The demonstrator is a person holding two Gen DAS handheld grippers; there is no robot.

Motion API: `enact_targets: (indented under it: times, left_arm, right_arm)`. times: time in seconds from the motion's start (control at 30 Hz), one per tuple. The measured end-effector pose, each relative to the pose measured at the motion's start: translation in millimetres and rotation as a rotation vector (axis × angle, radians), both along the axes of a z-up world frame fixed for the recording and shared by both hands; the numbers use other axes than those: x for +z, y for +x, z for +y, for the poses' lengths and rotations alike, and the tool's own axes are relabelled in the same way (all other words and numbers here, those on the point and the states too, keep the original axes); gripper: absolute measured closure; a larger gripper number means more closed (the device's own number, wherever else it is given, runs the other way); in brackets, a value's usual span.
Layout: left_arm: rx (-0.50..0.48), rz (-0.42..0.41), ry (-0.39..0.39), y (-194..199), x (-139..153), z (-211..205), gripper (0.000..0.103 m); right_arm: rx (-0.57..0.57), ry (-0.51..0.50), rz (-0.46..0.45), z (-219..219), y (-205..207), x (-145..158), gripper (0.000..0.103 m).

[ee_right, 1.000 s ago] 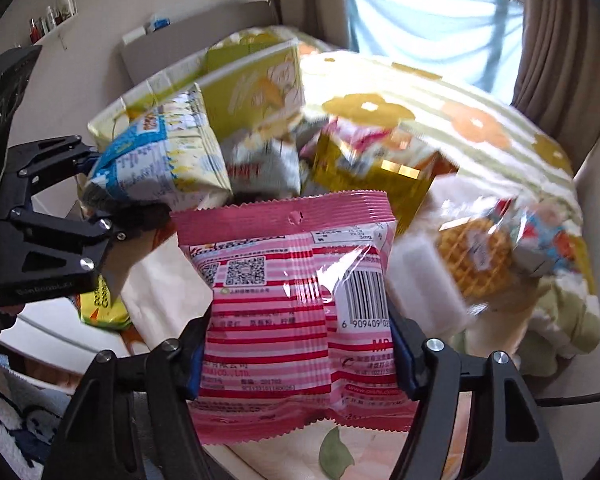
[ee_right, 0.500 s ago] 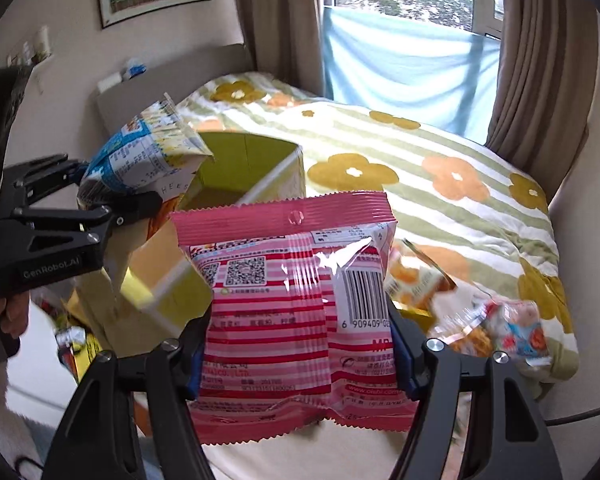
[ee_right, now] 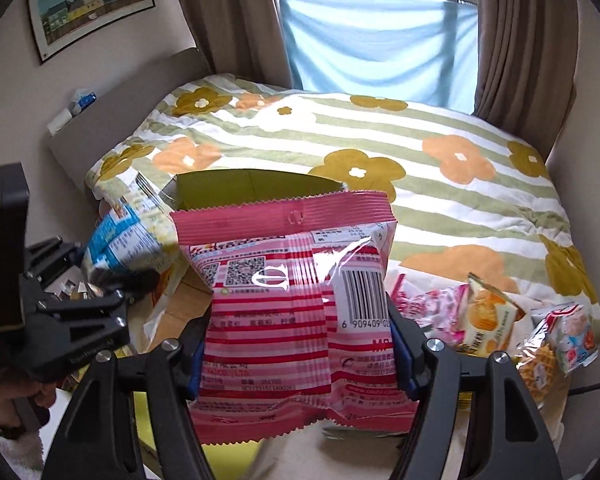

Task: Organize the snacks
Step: 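Carry the blue-white bag over the box and release it inside with the left tool, then lower the pink striped bag into the box and open the right tool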

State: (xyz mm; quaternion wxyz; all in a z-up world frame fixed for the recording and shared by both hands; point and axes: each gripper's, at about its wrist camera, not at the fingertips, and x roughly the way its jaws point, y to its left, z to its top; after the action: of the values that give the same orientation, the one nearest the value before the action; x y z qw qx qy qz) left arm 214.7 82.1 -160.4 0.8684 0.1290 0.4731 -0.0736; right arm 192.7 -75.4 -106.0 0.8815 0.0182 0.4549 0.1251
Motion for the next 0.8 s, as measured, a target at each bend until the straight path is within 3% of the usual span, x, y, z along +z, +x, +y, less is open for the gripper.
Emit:
enact_targets:
  times: [0.17, 0.27, 0.8]
  left_arm:
    - [0.006, 0.078, -0.026, 10.3, -22.8, 8.2, 0.046]
    - [-0.003, 0.082, -0.037, 10.1, -28.7, 5.4, 0.001]
    - [-0.016, 0.068, -0.012, -6.9, -20.6, 9.5, 0.000]
  right_arm:
    - [0.010, -0.014, 0.035, 19.9, 17.2, -8.2, 0.037]
    - [0.008, -0.011, 0.045, 21.1, 26.2, -12.6, 0.037]
    - [0.085, -0.007, 0.094, 40.9, 59.8, -31.8, 0.036]
